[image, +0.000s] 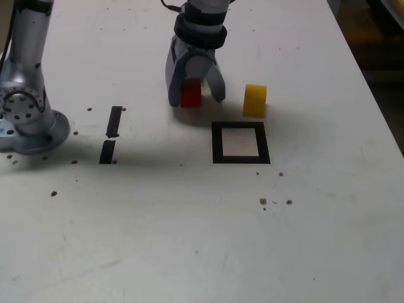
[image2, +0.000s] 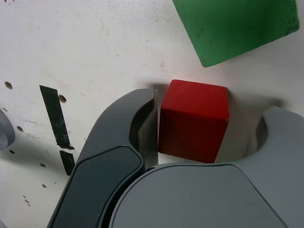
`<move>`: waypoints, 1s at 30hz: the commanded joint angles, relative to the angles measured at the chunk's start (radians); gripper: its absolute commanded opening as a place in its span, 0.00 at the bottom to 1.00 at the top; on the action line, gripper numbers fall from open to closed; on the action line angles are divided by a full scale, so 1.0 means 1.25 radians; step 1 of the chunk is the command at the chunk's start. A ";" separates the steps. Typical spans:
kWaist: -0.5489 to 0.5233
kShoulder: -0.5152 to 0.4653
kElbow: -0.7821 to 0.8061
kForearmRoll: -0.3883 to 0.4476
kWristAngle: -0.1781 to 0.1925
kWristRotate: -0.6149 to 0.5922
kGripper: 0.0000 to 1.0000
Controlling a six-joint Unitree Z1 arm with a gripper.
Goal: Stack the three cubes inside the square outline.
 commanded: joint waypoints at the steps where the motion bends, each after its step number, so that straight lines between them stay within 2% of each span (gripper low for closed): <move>1: 0.001 -0.006 -0.001 -0.001 -0.001 -0.001 0.11; 7: 0.001 -0.008 0.003 -0.011 -0.007 -0.003 0.03; 13: 0.000 -0.013 0.000 -0.007 0.002 -0.003 0.02; 16: -0.009 -0.031 -0.018 0.022 0.015 -0.007 0.02; 21: -0.068 -0.065 -0.094 0.118 0.027 -0.031 0.02; 24: -0.128 -0.058 -0.138 0.145 0.008 -0.061 0.02; 30: -0.236 -0.009 -0.215 0.146 -0.062 -0.129 0.02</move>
